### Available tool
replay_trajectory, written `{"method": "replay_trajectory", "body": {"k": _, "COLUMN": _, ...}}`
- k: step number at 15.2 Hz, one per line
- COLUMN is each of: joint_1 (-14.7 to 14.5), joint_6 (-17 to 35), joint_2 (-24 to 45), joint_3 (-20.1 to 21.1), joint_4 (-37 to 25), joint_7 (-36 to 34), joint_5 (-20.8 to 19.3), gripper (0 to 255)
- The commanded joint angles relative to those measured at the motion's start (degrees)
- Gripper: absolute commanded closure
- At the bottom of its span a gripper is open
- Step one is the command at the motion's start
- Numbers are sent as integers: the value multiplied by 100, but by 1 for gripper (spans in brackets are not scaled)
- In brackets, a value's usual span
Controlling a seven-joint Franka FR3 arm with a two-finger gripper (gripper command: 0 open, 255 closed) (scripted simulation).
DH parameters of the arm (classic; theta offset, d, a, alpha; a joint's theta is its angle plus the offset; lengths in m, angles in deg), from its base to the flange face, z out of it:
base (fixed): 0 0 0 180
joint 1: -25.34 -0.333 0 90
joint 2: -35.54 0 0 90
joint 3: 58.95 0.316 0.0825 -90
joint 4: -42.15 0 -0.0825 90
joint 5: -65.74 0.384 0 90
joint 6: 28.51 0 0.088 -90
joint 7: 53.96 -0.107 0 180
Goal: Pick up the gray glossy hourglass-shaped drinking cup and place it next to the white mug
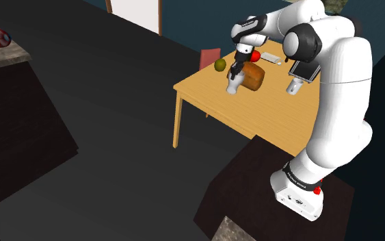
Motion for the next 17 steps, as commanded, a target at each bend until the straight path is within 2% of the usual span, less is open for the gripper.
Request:
{"method": "replay_trajectory", "body": {"k": 1, "joint_1": -3, "joint_6": -115, "joint_2": -46, "joint_3": -14, "joint_4": -76, "joint_7": -31, "joint_5": -27, "gripper": 255}}
{"method": "replay_trajectory", "body": {"k": 17, "joint_1": -2, "joint_6": -1111, "joint_2": -439, "joint_3": -121, "joint_4": -725, "joint_7": -243, "joint_5": -232, "gripper": 255}}
